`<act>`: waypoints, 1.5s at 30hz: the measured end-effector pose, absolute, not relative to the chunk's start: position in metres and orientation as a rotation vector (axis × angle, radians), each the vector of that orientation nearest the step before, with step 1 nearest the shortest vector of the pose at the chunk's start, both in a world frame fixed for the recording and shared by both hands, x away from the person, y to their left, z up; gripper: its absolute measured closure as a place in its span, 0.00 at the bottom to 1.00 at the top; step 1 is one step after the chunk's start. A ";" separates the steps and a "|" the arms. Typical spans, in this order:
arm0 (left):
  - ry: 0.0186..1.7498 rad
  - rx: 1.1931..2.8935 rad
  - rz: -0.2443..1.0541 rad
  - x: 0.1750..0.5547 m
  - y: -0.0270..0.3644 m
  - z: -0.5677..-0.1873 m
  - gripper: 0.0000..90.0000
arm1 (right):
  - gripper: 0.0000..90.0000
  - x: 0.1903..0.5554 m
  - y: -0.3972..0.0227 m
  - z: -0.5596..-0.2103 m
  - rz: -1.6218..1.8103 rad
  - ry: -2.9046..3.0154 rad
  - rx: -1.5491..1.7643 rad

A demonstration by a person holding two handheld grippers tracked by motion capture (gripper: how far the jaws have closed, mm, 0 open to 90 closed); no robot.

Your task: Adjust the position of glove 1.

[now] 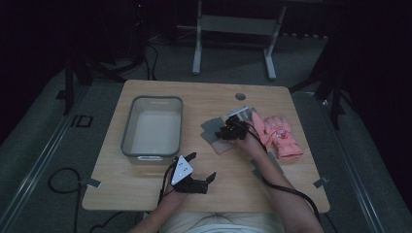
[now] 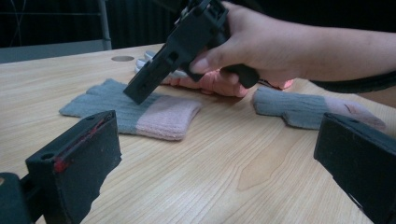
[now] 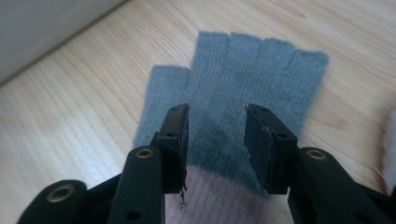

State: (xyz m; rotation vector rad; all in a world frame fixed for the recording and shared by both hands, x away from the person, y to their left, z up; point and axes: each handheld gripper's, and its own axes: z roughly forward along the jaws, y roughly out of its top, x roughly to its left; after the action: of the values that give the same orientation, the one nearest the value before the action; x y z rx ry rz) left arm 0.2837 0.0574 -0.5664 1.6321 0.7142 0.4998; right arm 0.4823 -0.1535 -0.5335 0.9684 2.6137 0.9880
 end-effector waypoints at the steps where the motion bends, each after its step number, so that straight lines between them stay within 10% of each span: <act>1: 0.716 1.631 0.499 0.284 0.057 -0.566 0.00 | 0.72 0.483 -0.152 -0.536 0.981 2.627 0.944; 20: 0.716 1.628 0.514 0.283 0.057 -0.566 0.00 | 0.96 0.478 -0.142 -0.530 0.935 2.545 1.163; 32: 0.718 1.634 0.525 0.282 0.056 -0.566 0.00 | 0.96 0.410 -0.164 -0.440 1.147 2.199 1.355; 45: 0.718 1.634 0.572 0.281 0.056 -0.566 0.00 | 0.96 0.332 -0.184 -0.468 1.059 2.135 1.460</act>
State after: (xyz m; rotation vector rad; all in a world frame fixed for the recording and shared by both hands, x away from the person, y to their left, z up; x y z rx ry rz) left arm 0.2807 0.0559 -0.5664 1.6335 0.7179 0.5725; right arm 0.3321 -0.1839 -0.4685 1.4601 2.1354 1.0592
